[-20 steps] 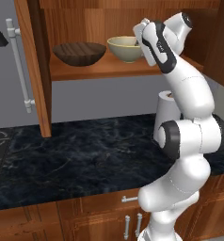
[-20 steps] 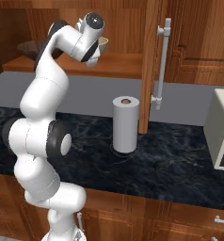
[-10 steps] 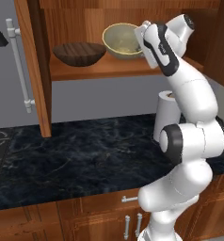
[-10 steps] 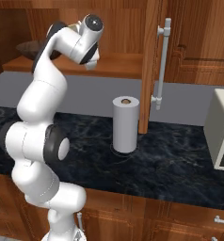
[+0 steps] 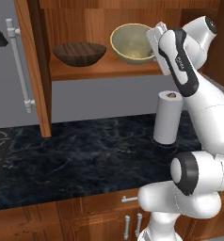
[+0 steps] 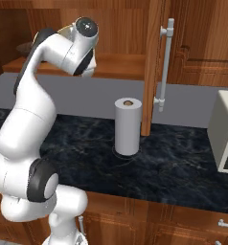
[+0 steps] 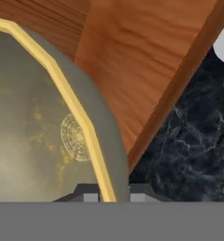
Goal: Pick up the bowls from the cabinet and place each bowl in front of a stool on the dining counter.
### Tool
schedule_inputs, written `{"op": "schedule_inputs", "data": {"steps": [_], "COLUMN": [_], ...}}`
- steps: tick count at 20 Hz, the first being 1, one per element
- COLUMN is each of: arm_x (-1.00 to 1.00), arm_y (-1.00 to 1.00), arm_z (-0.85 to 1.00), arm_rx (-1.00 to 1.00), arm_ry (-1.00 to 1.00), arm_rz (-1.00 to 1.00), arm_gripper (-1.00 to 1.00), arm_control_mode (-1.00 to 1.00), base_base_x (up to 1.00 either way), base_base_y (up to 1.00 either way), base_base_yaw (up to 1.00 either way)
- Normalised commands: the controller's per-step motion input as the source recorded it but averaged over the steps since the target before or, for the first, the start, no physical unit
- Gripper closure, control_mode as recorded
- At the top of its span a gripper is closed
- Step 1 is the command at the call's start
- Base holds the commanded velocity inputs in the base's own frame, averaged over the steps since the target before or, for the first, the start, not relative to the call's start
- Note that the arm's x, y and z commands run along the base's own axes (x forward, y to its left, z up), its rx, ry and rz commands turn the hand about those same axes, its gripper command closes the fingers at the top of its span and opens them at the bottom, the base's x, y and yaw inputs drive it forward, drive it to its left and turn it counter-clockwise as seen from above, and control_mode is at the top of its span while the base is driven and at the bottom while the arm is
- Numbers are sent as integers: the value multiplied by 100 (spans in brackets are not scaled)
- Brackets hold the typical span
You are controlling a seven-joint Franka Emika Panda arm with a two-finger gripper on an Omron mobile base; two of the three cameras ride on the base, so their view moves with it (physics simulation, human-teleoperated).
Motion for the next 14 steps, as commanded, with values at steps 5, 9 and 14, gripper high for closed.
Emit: {"op": "schedule_inputs", "data": {"steps": [5,9,14], "arm_x": [-100,-100,-100], "arm_y": [-4,-4,-10], "arm_z": [0,5,6], "arm_rx": [0,3,10], "arm_ry": [0,14,34], "arm_rz": [-14,-14,-14], "arm_gripper": [100,100,100], "arm_control_mode": [-100,-100,-100], "base_base_x": [0,0,0], "base_base_y": [0,0,0], "base_base_yaw": [0,0,0]}}
